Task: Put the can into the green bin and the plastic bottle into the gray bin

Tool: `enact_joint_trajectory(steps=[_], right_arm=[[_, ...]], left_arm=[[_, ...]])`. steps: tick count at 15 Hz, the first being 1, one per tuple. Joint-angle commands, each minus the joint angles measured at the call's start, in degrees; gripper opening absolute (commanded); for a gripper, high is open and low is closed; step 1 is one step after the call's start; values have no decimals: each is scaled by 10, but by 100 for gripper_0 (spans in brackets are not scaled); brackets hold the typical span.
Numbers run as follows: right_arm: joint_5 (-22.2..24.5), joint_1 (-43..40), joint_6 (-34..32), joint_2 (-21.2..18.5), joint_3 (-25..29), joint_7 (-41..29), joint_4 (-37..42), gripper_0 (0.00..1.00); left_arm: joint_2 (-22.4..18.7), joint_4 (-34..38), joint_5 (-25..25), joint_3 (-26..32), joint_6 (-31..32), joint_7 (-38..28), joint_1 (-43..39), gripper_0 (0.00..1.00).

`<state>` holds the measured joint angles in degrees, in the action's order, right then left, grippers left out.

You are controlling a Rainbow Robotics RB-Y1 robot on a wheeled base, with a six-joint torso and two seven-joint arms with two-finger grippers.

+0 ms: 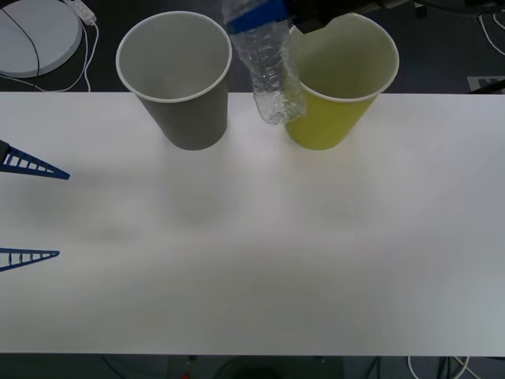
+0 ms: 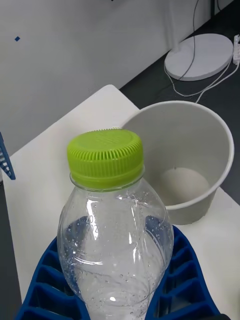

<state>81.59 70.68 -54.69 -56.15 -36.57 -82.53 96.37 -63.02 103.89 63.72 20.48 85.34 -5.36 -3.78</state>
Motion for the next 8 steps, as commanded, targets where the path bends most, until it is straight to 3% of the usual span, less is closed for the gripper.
enact_joint_trajectory(steps=[1, 8], right_arm=[[16, 39, -50, 30, -1, -1, -41, 0], [88, 96, -100, 118, -1, -19, -133, 0]], left_arm=[[0, 0, 0, 0, 0, 0, 0, 100], [0, 0, 0, 0, 0, 0, 0, 100]])
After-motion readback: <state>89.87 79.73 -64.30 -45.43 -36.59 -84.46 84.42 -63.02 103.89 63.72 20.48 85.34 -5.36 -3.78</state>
